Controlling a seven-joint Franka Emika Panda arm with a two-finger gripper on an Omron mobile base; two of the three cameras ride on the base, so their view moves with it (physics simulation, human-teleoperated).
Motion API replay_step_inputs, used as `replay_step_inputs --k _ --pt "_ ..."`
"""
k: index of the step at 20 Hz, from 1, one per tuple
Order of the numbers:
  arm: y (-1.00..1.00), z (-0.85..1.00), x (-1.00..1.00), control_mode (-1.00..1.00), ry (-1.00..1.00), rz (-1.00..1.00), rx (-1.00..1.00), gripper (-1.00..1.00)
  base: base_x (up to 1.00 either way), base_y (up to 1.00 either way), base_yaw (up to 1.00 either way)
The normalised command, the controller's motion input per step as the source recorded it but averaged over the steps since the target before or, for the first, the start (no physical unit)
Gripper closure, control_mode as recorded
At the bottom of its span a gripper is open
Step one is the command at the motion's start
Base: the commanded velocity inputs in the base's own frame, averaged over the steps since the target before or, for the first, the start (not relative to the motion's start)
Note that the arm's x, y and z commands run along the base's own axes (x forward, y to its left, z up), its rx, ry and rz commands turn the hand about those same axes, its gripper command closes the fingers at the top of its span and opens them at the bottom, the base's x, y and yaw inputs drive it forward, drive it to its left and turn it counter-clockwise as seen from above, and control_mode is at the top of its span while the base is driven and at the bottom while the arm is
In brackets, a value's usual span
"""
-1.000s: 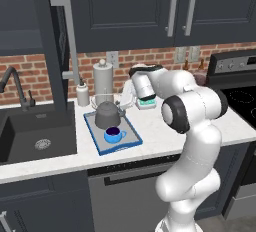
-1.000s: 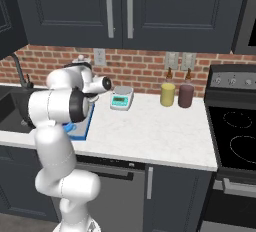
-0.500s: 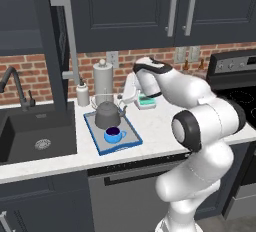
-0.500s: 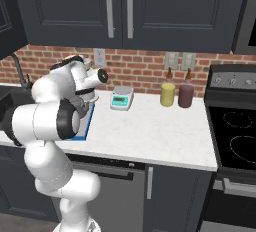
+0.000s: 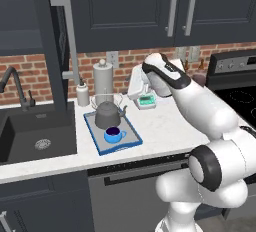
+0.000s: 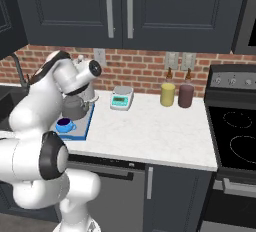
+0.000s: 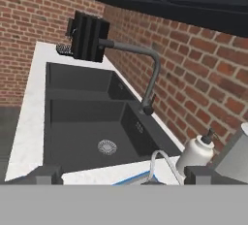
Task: Pick the kettle from the counter and place it on the tray. Then pick the mug from the cabinet and place it on the tray. Then close the cabinet doors.
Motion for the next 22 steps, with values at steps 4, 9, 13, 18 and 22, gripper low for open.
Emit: replay_step_inputs --k 4,9,13,18,22 --pt "-0.10 0.69 -0.80 -1.00 0.00 0.00 0.00 -1.00 0.00 0.00 0.00" --pt "-0.04 0.46 -0.82 -1.00 0.00 0.00 0.01 -1.00 0.00 0.00 0.00" --pt "-0.05 0.17 -0.84 -1.00 0.00 -0.08 0.01 -1.00 0.00 0.00 0.00" --pt "-0.20 0.18 -0.86 -1.00 0.00 -0.15 0.01 -1.00 0.00 0.00 0.00" --pt "-0.33 0.26 -0.76 -1.00 0.04 -0.21 0.00 -1.00 0.00 0.00 0.00"
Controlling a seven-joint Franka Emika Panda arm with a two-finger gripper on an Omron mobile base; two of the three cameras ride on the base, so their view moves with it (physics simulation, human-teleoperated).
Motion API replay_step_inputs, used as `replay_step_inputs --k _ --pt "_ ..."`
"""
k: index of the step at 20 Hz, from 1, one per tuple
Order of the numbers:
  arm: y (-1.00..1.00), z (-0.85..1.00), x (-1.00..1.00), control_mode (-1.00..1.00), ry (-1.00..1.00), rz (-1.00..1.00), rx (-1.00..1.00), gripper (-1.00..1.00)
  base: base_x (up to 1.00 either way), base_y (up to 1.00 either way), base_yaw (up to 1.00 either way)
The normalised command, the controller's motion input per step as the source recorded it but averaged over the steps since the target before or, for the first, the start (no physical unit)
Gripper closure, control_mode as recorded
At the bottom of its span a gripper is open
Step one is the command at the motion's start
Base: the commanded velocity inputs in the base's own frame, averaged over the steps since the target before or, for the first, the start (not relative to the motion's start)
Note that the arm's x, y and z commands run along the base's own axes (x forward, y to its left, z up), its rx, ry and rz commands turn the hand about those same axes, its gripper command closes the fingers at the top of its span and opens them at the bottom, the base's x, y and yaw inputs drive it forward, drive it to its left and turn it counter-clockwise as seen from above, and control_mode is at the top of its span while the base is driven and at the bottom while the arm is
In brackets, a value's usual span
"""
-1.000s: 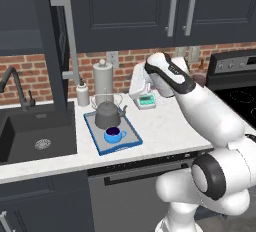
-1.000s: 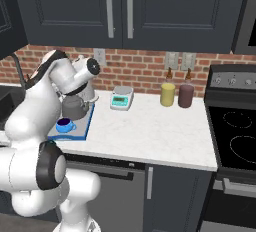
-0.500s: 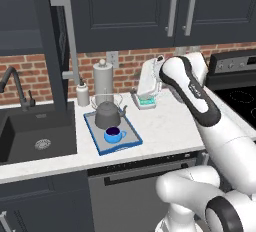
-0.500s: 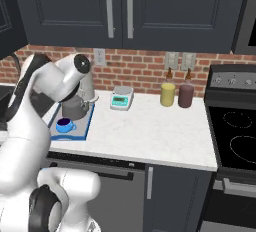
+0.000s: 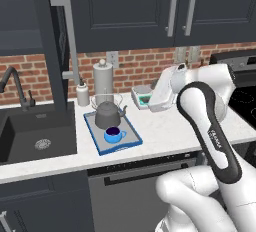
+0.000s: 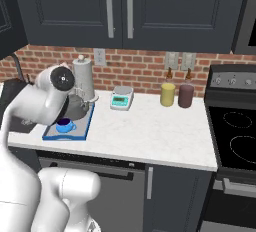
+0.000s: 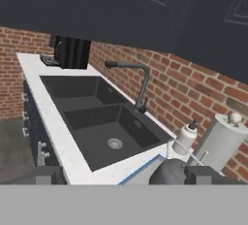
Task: Pick the kettle from the counter and place it on the tray. Then pick the mug from the cabinet and place it on the tray. Then close the cabinet doors.
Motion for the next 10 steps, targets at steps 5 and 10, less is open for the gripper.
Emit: replay_step_inputs --k 5,10 --pt "-0.18 0.08 -0.45 -1.00 0.11 -0.22 0.00 -1.00 0.00 0.00 0.00" --pt "0.00 -0.09 -0.04 -1.00 0.07 -0.04 -0.01 -1.00 0.00 0.00 0.00"
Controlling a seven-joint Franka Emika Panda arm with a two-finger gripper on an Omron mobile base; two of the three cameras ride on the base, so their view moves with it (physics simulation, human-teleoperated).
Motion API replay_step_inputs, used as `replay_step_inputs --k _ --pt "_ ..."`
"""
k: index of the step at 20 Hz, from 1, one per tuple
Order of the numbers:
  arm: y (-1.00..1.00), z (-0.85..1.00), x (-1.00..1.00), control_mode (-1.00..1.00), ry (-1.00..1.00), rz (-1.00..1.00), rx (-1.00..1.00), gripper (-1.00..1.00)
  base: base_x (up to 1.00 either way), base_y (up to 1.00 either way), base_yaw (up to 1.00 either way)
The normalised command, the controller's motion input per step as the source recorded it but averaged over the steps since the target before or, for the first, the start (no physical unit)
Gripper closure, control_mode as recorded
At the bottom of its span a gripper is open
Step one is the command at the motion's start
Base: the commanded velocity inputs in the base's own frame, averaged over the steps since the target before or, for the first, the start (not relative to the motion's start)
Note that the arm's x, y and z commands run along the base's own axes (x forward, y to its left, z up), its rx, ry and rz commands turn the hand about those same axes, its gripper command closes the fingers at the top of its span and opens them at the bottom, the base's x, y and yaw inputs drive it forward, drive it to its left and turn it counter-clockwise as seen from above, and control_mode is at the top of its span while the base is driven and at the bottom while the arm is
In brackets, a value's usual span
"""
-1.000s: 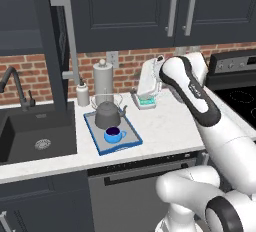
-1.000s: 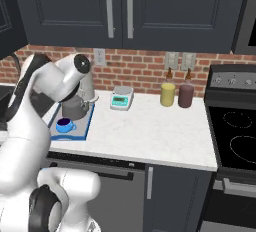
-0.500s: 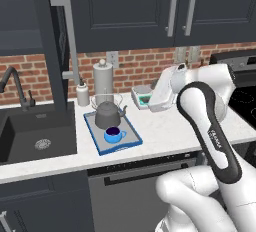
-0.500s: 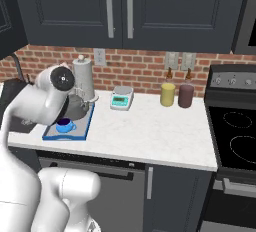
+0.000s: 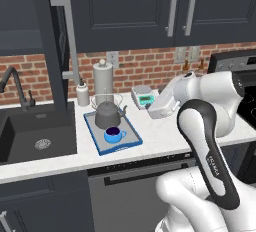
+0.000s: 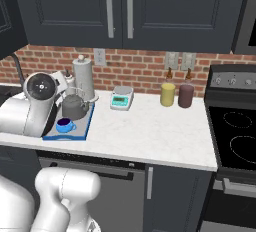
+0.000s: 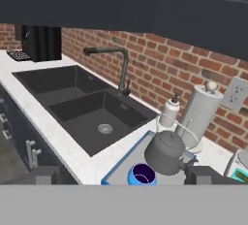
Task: Pick the kettle from the counter and place it on the tray. Then pick the mug from the cabinet and place it on the tray. Then close the cabinet doors.
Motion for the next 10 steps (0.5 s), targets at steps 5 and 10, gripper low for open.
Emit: replay_step_inputs --k 5,10 --pt "-0.01 -0.10 -0.08 -1.00 0.00 0.00 0.00 -1.00 0.00 0.00 0.00" --pt "0.00 -0.05 -0.07 1.00 0.00 0.00 0.00 -1.00 -0.30 0.00 0.00"
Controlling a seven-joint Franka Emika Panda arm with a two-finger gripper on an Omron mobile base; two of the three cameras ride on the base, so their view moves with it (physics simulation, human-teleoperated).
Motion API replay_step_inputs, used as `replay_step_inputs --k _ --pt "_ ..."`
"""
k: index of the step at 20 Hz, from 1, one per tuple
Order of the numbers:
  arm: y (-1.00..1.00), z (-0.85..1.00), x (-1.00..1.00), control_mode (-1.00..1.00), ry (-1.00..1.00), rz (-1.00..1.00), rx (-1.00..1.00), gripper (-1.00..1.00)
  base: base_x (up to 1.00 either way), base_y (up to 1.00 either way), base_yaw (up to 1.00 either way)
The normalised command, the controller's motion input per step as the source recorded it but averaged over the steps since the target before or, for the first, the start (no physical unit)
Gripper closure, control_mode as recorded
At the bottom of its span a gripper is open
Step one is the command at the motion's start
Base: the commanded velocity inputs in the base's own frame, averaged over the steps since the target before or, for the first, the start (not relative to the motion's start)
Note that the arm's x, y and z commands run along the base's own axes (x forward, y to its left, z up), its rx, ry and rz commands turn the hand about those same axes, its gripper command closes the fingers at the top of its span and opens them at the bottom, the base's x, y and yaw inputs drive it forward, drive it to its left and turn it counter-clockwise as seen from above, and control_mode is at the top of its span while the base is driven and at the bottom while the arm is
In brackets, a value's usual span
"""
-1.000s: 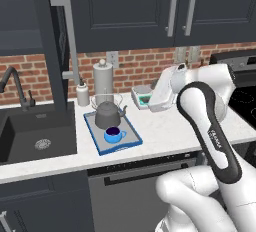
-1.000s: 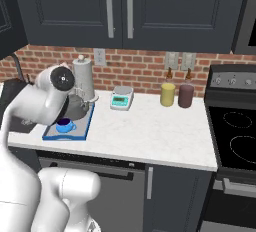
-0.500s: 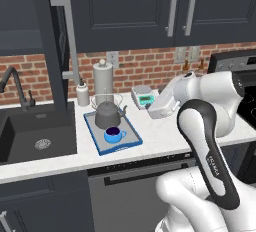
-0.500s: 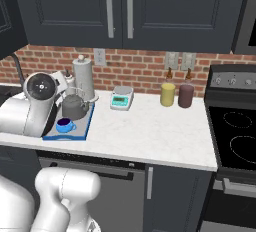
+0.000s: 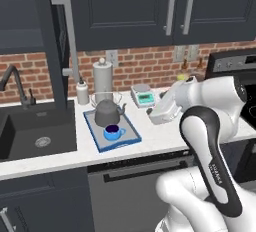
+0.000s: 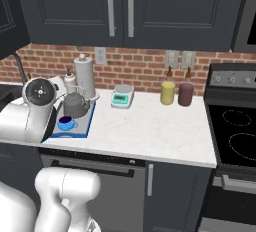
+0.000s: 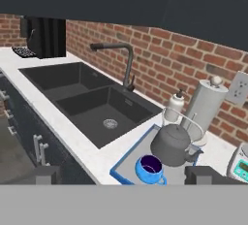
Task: Pick the kettle from the counter and place it on the tray. Then pick the mug from the cabinet and place it on the tray. Then close the cabinet doors.
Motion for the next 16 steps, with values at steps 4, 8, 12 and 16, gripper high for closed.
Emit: replay_step_inputs --k 4,8,12,16 --pt "0.00 0.00 0.00 1.00 0.00 0.00 0.00 -1.00 -0.83 0.00 0.00" --pt "0.00 0.00 0.00 1.00 0.00 0.00 0.00 -1.00 -0.93 0.09 0.00" --pt "0.00 0.00 0.00 1.00 0.00 0.00 0.00 -1.00 -0.86 0.35 0.04" --pt "0.00 0.00 0.00 1.00 0.00 0.00 0.00 -1.00 -0.65 0.73 0.10"
